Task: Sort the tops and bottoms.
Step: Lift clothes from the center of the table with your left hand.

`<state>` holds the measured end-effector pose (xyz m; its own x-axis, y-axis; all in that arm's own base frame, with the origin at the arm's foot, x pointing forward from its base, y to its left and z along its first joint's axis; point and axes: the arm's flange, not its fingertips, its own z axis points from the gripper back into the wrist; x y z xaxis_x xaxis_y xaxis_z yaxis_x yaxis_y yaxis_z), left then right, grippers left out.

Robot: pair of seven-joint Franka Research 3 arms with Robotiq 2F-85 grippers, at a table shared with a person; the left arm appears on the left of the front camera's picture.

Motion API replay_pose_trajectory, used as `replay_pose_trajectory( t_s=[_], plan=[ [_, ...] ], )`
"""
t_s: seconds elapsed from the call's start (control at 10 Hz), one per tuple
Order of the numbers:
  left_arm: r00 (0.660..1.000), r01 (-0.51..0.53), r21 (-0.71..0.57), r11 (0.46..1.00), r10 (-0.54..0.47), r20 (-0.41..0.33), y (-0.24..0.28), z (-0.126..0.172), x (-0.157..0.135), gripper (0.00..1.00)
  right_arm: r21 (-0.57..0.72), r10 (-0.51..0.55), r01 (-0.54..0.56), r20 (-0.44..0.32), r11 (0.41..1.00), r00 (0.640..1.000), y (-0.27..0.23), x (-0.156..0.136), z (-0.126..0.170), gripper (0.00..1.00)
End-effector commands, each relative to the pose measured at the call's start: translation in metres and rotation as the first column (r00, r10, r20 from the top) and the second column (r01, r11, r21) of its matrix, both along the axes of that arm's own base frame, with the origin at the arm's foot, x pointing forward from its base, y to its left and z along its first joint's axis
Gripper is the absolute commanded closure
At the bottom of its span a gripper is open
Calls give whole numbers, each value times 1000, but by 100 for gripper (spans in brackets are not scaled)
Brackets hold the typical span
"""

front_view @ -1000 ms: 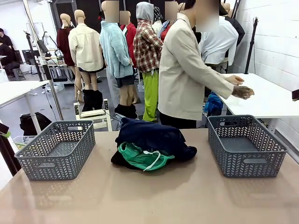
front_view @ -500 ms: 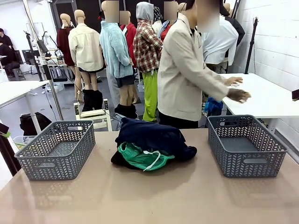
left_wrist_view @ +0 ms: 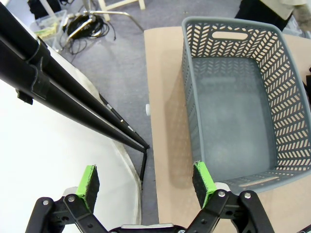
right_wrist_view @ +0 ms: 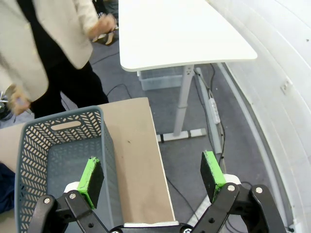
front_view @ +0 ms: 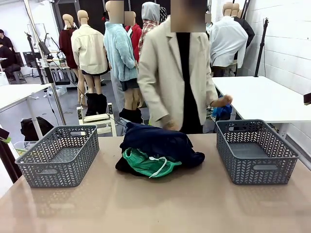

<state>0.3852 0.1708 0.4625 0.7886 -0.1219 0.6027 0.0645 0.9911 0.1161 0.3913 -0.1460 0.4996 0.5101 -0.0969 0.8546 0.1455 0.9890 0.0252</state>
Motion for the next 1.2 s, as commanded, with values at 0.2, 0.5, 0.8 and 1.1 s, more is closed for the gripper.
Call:
replay_pose_trajectory(
  t_s=[0.2, 0.5, 0.8, 1.1],
  plan=[
    [1000, 5, -3, 1000, -5, -1, 1, -4, -7, 0, 6, -2, 2, -13, 1000, 1000, 3, -2, 2, 0],
    [1000, 5, -3, 1000, -5, -1, 1, -4, -7, 0, 6, -2, 2, -13, 1000, 1000, 3, -2, 2, 0],
    [1000, 5, -3, 1000, -5, -1, 1, -4, -7, 0, 6, -2, 2, -13, 1000, 1000, 3, -2, 2, 0],
    [987, 110, 79, 991, -118, 108, -32, 42, 5, 0, 6, -2, 2, -13, 1000, 1000, 3, -2, 2, 0]
  ],
)
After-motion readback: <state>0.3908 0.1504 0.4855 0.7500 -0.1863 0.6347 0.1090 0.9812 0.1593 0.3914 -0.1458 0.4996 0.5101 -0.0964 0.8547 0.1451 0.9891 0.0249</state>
